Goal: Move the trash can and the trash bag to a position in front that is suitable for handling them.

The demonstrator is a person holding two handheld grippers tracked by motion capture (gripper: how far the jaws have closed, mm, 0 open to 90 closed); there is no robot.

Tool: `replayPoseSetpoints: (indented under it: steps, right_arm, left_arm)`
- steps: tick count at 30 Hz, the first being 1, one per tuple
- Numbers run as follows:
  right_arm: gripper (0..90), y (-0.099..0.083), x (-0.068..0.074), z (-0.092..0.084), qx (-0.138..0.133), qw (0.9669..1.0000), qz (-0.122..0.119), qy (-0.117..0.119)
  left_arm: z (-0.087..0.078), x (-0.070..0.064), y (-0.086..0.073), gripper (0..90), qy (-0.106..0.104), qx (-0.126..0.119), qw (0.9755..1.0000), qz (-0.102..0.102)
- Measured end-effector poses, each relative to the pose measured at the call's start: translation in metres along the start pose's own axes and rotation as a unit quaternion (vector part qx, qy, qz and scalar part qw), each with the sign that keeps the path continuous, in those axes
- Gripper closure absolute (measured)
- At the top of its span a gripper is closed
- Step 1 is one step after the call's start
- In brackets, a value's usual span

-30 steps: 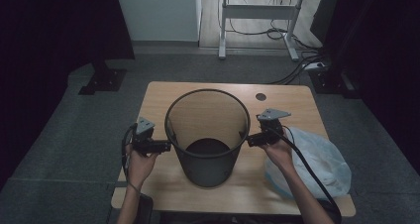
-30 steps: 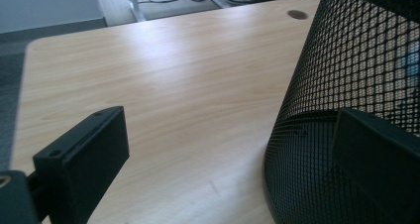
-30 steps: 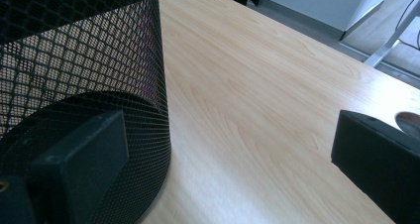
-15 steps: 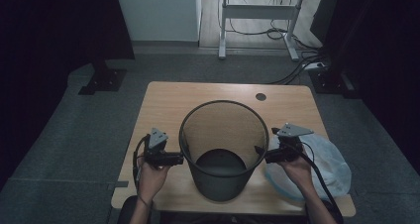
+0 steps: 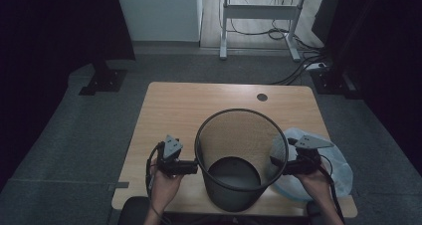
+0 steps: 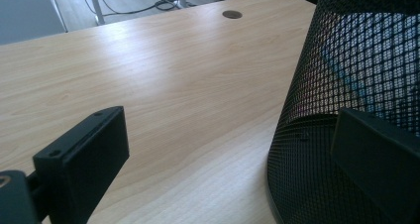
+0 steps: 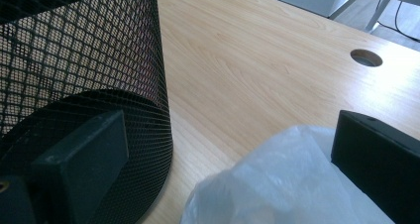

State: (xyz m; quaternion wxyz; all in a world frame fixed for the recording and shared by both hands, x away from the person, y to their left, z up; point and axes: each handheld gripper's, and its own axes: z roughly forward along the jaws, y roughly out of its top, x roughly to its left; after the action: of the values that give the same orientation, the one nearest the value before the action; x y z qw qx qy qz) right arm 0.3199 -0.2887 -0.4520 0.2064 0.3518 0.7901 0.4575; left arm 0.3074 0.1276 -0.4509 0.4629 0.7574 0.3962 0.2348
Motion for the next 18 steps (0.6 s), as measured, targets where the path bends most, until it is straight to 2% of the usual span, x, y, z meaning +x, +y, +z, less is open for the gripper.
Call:
replayPoseSetpoints:
  steps: [6,9,11,12,15,18]
  right_arm:
    - [0.8,-0.006,0.002,-0.009,-0.003,1.0,0.004,-0.003]
    - [0.0,-0.008,-0.001,-0.011,-0.001,0.9999,0.009,0.013]
    - [0.0,-0.008,-0.007,-0.014,0.007,0.9996,0.021,0.018]
    - [0.0,-0.009,-0.011,-0.017,0.012,0.9996,0.024,0.007]
    - [0.0,-0.014,-0.03,-0.024,0.03,0.9981,0.049,-0.021]
    - [0.0,-0.025,-0.049,-0.028,0.054,0.9959,0.058,-0.043]
  left_arm:
    - [-0.003,-0.007,-0.002,0.9,-0.007,-0.001,1.0,0.001]
    - [-0.003,-0.004,-0.005,0.0,-0.022,0.003,0.9998,0.003]
    - [-0.003,0.0,-0.009,0.0,-0.009,0.009,0.9998,0.017]
    - [-0.003,0.003,-0.012,0.0,-0.005,0.013,0.9997,0.021]
    - [0.0,0.015,-0.024,0.0,-0.003,0.026,0.9996,0.012]
    - [0.007,0.029,-0.038,0.0,-0.001,0.049,0.9988,0.008]
